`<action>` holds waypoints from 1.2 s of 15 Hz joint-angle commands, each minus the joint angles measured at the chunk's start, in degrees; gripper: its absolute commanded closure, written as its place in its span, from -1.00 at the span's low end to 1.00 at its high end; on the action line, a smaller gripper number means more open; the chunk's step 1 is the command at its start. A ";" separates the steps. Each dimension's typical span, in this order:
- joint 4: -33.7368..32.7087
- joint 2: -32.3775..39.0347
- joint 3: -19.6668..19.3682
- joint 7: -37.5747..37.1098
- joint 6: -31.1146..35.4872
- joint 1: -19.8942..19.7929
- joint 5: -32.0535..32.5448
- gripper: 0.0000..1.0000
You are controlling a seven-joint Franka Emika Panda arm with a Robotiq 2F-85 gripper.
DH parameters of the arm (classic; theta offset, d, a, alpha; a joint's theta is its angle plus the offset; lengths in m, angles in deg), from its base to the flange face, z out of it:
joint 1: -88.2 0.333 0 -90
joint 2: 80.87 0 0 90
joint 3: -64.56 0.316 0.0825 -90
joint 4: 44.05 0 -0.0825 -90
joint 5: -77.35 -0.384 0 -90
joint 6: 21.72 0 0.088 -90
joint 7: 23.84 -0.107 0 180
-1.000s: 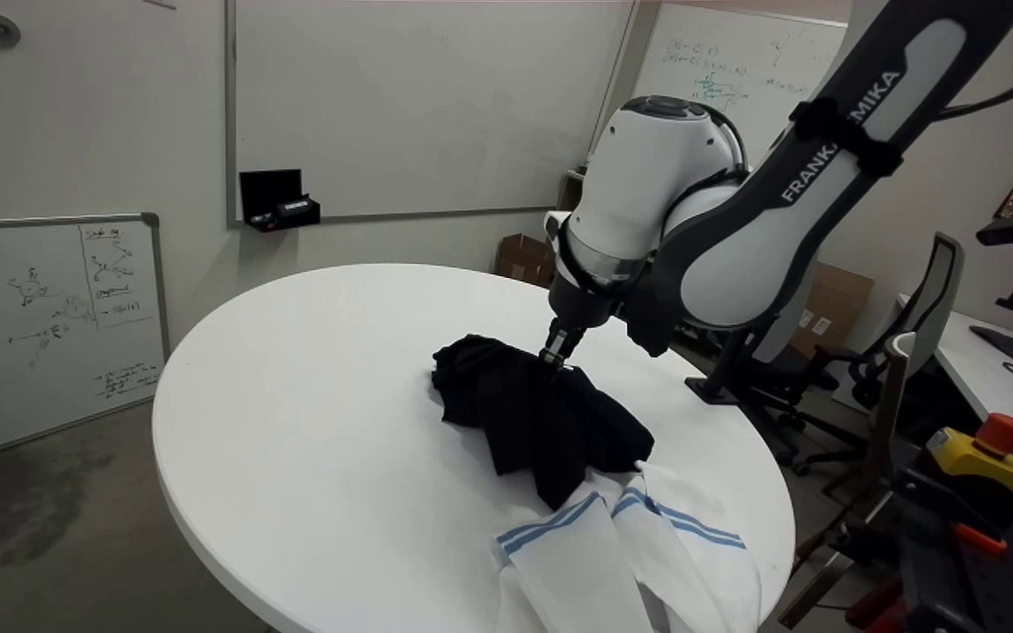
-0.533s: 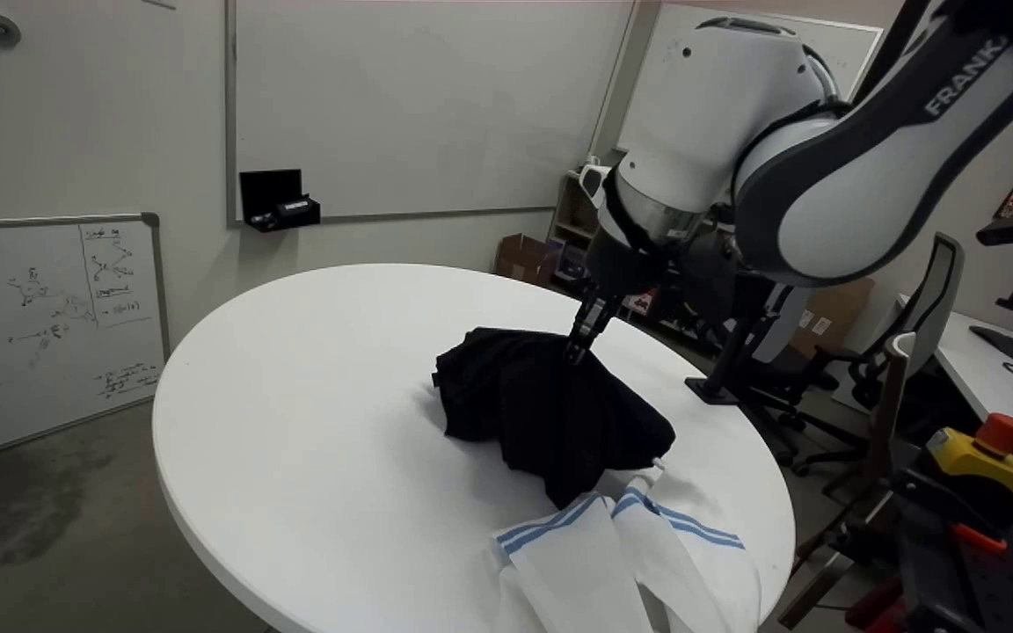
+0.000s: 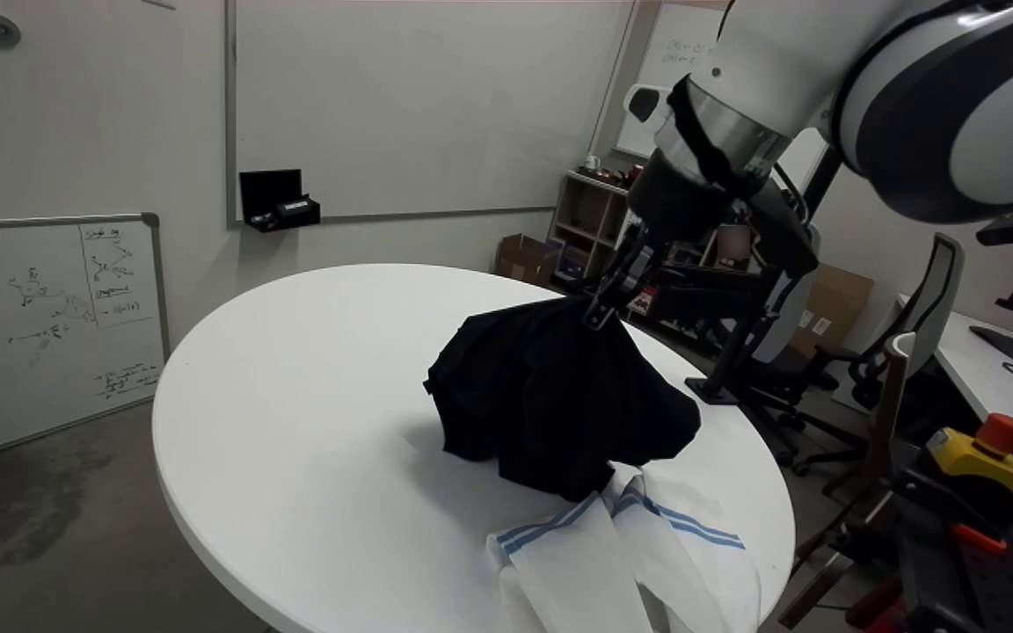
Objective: Hang the black t-shirt on the black frame
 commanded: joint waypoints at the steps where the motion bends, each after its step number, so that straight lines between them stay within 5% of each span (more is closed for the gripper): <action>1: 3.14 -7.16 -2.08 -2.45 -2.04 2.44 3.46 0.96; 18: 7.51 -24.98 -1.52 -5.04 -10.38 -1.94 9.46 0.96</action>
